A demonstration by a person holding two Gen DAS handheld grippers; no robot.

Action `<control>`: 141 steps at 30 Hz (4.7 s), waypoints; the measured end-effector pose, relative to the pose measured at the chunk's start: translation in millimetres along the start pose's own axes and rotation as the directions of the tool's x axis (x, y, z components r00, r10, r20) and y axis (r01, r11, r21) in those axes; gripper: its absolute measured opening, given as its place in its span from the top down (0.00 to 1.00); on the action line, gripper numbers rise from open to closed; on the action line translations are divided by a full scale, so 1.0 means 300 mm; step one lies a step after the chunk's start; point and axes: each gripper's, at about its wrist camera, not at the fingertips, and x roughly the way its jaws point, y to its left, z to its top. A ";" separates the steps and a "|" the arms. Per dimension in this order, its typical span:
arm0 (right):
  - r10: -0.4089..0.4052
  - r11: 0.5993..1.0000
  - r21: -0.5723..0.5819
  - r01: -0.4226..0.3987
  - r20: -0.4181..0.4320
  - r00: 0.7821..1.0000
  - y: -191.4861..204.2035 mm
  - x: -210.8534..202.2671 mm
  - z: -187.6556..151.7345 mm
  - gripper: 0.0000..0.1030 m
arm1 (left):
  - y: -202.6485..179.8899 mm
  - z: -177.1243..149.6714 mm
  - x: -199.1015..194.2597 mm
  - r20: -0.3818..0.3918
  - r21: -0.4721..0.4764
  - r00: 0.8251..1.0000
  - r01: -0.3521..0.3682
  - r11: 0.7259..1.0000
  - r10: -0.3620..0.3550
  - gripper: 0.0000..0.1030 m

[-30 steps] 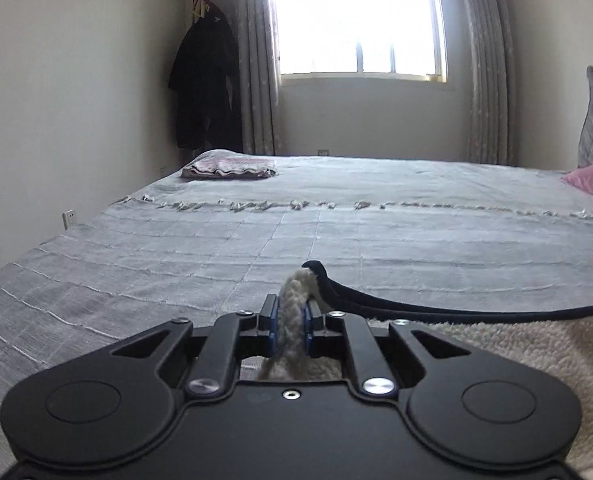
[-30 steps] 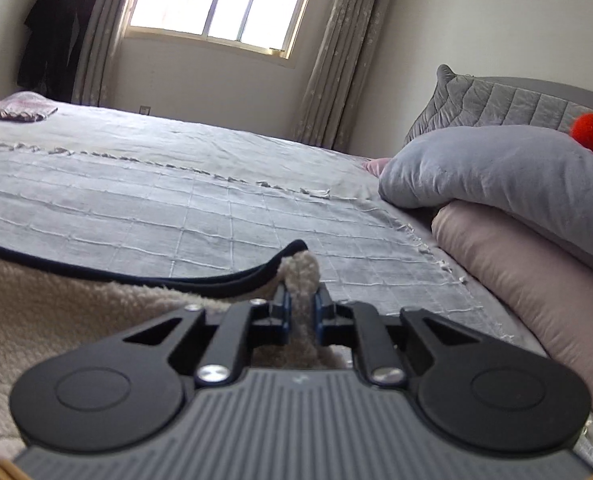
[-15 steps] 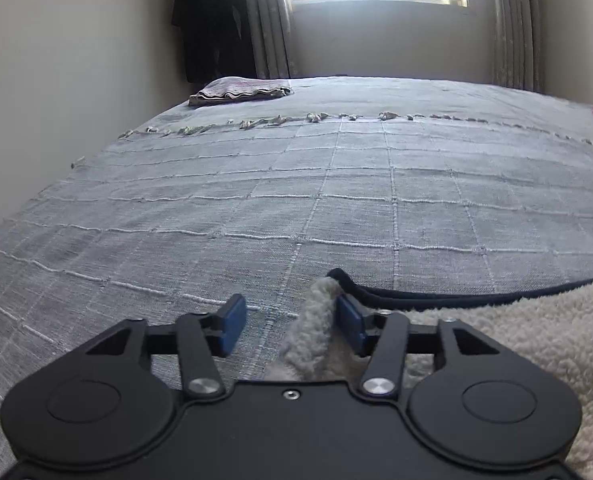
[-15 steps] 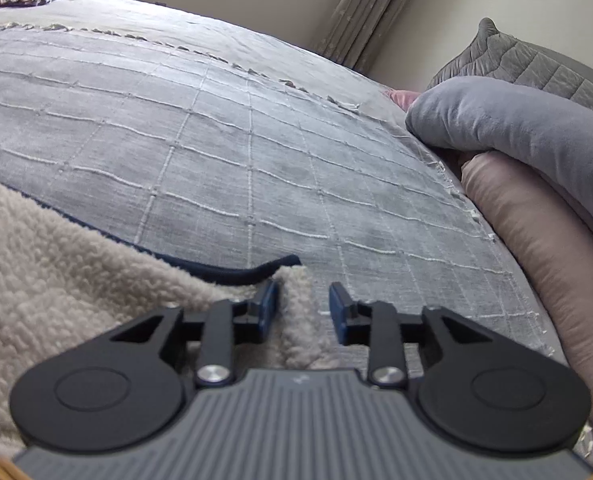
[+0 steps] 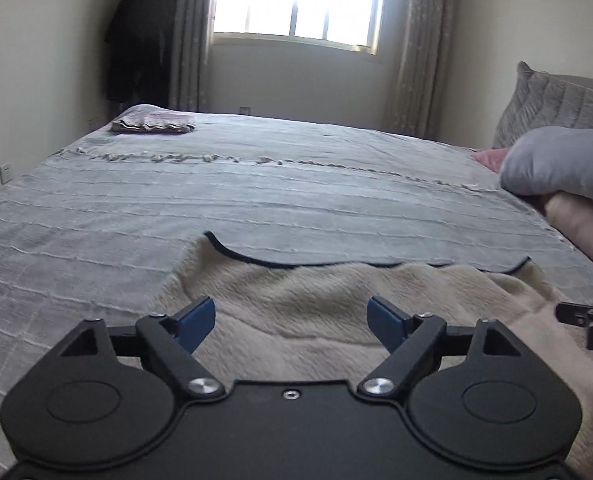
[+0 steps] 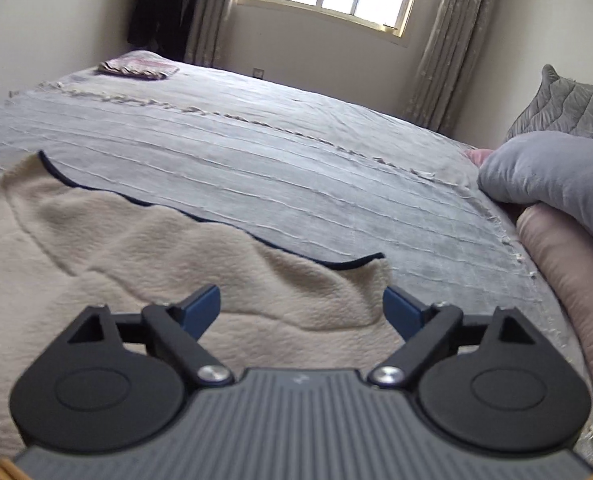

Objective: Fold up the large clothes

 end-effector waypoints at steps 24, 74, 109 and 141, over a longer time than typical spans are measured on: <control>0.064 0.976 0.210 -0.058 -0.024 0.998 0.012 -0.233 -0.229 0.10 | 0.230 -0.289 -0.336 -0.140 -0.400 0.989 -0.018 0.916 -0.042 0.02; 0.397 0.201 0.834 -0.514 0.411 0.821 -0.677 -0.277 -0.560 0.15 | -0.950 -0.391 -0.173 -0.065 0.664 0.852 0.426 0.615 -0.520 0.62; 0.675 0.438 0.742 -0.507 0.101 0.731 -0.473 -0.089 -0.322 0.32 | -0.239 -0.094 -0.144 -0.129 0.036 0.850 0.519 0.854 -0.511 0.25; 0.092 0.869 0.487 -0.090 0.019 0.996 -0.536 -0.172 -0.204 0.60 | -0.688 -0.072 -0.115 -0.052 0.148 0.880 0.474 0.868 -0.472 0.27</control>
